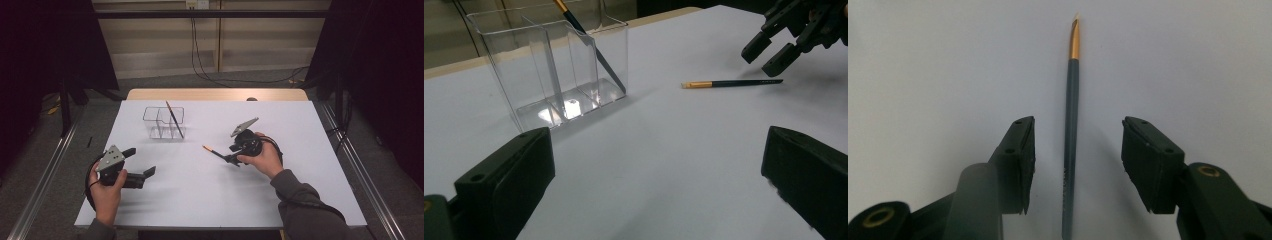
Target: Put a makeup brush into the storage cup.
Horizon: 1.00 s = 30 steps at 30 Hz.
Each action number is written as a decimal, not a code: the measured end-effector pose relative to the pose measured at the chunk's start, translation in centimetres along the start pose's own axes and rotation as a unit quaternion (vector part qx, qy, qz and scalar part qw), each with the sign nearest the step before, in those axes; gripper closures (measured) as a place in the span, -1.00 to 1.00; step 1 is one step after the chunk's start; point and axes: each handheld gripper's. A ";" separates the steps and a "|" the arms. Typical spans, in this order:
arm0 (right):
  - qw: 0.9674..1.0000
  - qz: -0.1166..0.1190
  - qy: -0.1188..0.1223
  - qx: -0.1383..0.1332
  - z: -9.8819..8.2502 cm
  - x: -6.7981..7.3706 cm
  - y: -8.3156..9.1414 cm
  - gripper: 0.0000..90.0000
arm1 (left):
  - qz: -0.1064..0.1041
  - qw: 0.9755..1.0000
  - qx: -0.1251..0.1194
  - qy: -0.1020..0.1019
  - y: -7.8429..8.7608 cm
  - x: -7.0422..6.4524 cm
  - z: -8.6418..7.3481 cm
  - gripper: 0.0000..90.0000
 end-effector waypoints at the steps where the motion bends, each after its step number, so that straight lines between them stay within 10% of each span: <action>1: 1.000 0.002 0.000 0.003 0.0 0.0 0.0 0.11 | 0.000 1.000 0.000 0.000 0.0 0.0 0.0 -0.99; 30: 0.996 -0.003 -0.016 0.088 -0.1 0.2 -0.8 0.80 | -0.003 1.000 0.007 0.001 -0.3 0.0 -0.2 -0.99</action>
Point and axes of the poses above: each handheld gripper's, and its own axes: y roughly backward along the jaws, z roughly out of its top, x roughly to its left, and after that the axes turned 7 degrees about -x, right-handed
